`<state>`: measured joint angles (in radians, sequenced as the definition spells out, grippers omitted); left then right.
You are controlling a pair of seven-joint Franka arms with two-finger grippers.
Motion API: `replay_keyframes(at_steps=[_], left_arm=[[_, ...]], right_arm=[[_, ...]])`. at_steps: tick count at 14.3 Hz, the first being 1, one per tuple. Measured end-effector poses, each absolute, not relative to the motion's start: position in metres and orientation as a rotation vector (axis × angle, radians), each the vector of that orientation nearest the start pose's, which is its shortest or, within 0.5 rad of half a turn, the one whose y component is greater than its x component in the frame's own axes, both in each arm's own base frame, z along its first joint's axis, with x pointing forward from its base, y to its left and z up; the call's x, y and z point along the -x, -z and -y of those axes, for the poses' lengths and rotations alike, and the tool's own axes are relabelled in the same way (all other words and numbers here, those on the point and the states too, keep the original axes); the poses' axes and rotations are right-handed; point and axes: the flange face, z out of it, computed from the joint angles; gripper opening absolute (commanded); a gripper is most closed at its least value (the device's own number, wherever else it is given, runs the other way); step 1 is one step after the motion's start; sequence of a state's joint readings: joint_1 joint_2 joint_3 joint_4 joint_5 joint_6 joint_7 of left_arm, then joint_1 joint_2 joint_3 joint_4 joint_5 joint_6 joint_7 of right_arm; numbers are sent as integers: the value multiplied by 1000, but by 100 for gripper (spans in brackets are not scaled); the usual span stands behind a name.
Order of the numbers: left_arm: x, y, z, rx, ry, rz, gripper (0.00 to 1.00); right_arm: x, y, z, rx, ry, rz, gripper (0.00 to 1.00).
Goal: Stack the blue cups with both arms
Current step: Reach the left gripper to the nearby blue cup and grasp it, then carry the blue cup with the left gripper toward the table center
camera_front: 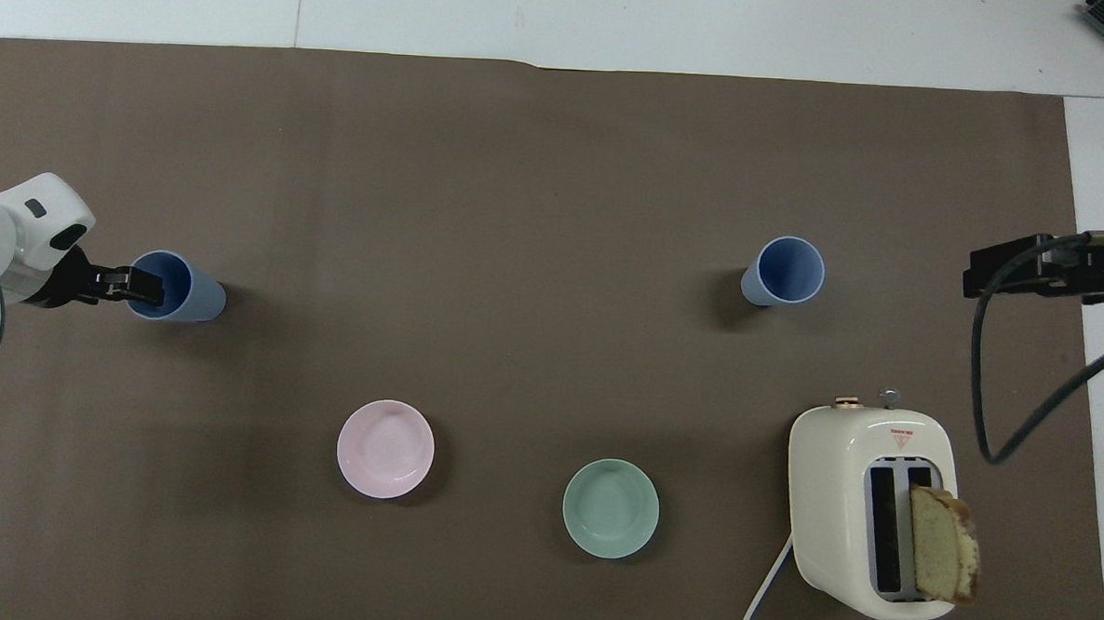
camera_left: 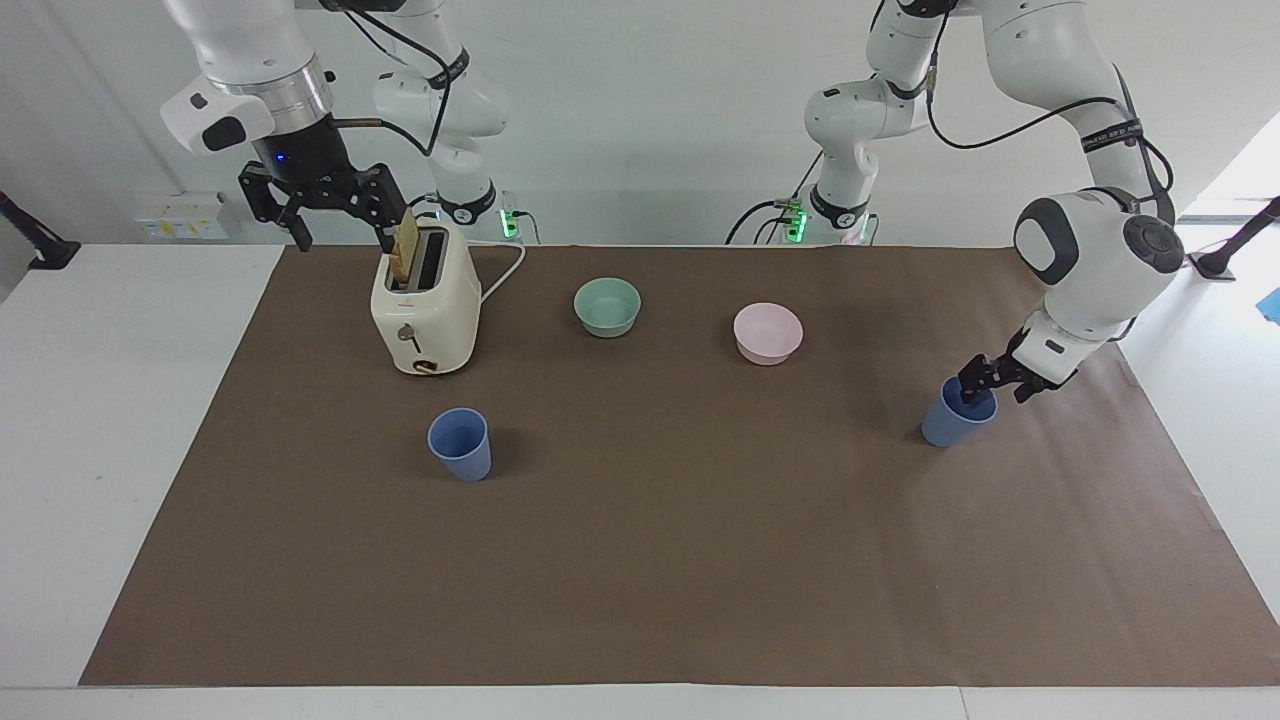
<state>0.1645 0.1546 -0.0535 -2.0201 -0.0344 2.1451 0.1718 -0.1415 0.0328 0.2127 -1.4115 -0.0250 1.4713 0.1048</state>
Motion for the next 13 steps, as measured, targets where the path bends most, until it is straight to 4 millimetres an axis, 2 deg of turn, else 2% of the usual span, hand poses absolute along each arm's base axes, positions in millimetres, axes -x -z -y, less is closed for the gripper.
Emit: replay_keyframes(at_steps=[5,9,11,13], left_arm=[[-577,-376,-63,3181,-20,-67,0],[-587,-394,-55,3186,37,-51,0],[-594,-408,-41,3186,71,-15,0],[-601,-423,-12,3188,99,44,0]], right_arm=[[-553,-672,-34,3156,46,-58,100],[-553,-672,-34,3156,46,-58,100],[-553,-672,-34,3156,46,-58,100],[-553,-672,-34,3156,46,-58,100]])
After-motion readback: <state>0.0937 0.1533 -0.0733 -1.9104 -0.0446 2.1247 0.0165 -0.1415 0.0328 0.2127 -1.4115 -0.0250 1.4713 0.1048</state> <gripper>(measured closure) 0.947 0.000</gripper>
